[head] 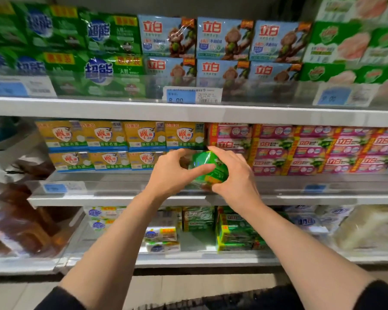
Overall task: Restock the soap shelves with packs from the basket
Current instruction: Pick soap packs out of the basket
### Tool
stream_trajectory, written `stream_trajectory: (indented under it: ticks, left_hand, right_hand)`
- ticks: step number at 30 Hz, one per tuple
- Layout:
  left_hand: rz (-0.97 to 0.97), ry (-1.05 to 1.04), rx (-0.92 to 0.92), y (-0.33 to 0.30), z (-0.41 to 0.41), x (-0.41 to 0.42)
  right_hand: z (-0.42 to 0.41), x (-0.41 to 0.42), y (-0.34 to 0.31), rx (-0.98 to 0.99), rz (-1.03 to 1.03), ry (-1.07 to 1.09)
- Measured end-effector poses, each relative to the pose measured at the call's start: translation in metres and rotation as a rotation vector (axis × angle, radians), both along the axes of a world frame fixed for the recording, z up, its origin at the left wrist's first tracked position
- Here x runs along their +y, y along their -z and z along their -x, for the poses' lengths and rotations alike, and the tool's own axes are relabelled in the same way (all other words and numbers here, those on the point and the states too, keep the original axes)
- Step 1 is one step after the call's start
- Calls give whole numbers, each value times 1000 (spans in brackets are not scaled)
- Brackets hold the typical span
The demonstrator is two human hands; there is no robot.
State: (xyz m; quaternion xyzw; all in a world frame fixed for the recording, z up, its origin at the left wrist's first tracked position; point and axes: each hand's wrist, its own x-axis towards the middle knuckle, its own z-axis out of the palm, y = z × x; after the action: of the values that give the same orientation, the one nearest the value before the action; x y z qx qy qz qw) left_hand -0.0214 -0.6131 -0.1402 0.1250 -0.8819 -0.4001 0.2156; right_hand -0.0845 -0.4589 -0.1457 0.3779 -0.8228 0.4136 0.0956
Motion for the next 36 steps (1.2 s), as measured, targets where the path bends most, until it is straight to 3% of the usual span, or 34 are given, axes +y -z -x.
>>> stream_trajectory:
  ticks: [5,9,13,15,21,24,29,31,34,36]
  left_hand:
    - [-345,-134,-31,22,-15,-1]
    - [-595,-225,86,23,-42,-3]
    - [-622,-115,239,-15,-83,-10]
    - [-608,-85,329,-38,-103,-19]
    - [-476,-109,518,-107,-155,-61]
    - [-456,-182,574,-126,-174,-84]
    - [-712,-310,780,-136,-186,-120]
    - [-792,-304,823,-139,-182,-127]
    - [-832,-204,806,-145,-167,-125]
    - [-864,-132,794,-147,-155,-121]
  right_hand:
    - [-9,6,-3,-95,-157,-48]
    - [-10,28,-14,-114,53,41]
    - [-15,43,-35,44,371,135]
    - [-21,37,-52,132,418,178]
    - [-45,-11,-111,234,394,56]
    - [-53,-45,-134,260,289,-54]
    - [-65,-95,-160,272,146,-150]
    - [-76,-116,-172,145,164,-265]
    - [-101,-153,-188,-239,103,-481]
    - [-114,-176,-191,-395,140,-552]
